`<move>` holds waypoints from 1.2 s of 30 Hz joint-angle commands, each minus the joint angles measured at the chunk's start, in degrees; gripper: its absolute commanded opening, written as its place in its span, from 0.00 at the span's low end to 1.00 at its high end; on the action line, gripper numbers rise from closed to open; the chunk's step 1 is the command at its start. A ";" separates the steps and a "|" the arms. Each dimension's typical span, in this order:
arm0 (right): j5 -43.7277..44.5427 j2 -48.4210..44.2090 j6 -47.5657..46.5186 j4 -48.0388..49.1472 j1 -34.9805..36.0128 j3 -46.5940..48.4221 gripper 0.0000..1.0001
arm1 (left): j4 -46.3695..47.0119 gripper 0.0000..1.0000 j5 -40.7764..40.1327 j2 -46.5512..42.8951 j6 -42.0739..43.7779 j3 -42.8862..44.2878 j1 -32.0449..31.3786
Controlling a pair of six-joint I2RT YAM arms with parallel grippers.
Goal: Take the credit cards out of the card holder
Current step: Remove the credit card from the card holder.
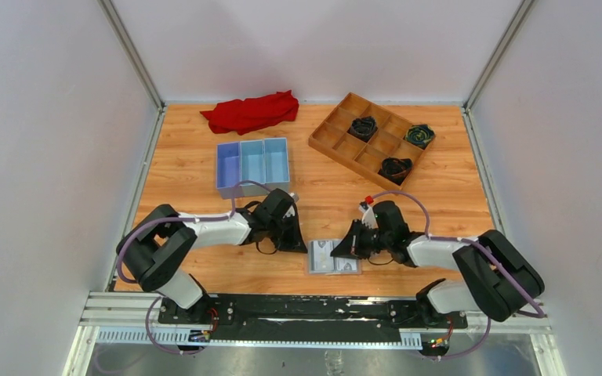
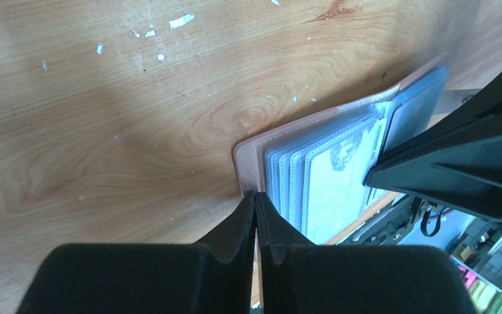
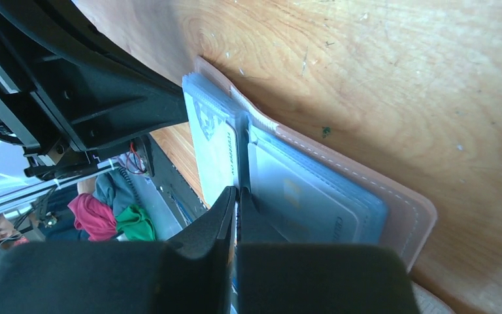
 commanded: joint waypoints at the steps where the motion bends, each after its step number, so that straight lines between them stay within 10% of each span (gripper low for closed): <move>1: -3.99 2.23 -1.56 2.84 -2.81 -2.54 0.00 | -5.84 0.05 -4.01 1.89 2.40 -1.22 0.69; 16: -10.58 9.10 -5.68 8.23 -6.40 -2.21 0.00 | -4.01 0.09 -3.26 -9.52 4.56 -0.24 0.62; 36: -12.58 8.79 -6.56 7.03 -8.65 -2.53 0.00 | -0.35 0.09 -0.51 0.18 4.44 3.61 -3.96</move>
